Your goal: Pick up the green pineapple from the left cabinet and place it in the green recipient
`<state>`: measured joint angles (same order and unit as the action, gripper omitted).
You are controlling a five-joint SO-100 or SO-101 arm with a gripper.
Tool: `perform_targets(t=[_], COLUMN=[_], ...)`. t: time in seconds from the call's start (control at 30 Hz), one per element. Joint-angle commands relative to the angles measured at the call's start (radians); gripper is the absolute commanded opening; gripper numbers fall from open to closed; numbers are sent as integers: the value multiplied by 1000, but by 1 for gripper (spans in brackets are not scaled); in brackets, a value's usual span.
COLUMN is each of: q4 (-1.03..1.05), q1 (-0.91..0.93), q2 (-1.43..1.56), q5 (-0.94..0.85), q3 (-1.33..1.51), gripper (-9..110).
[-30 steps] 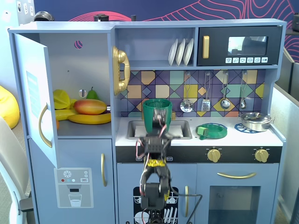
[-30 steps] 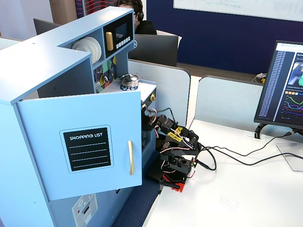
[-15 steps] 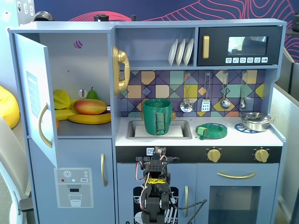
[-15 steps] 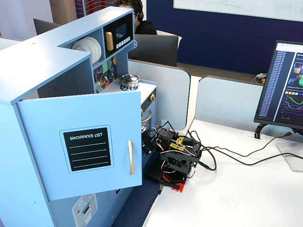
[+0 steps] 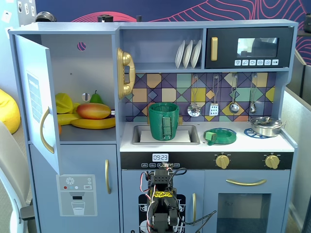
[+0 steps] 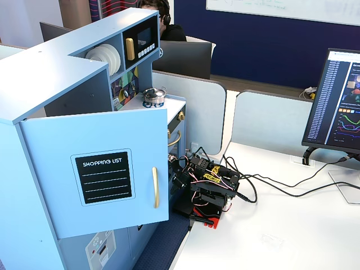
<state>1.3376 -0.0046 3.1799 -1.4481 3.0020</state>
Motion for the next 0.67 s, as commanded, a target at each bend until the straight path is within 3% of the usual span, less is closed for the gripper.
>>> perform_targets(t=[0.0,0.13,0.63], q4=[181,195,195], q1=[14,8,2], q2=[-2,-2,-2], q5=[23,-81,-71], q3=[-5,-5,-5], gripper=[8,9,9])
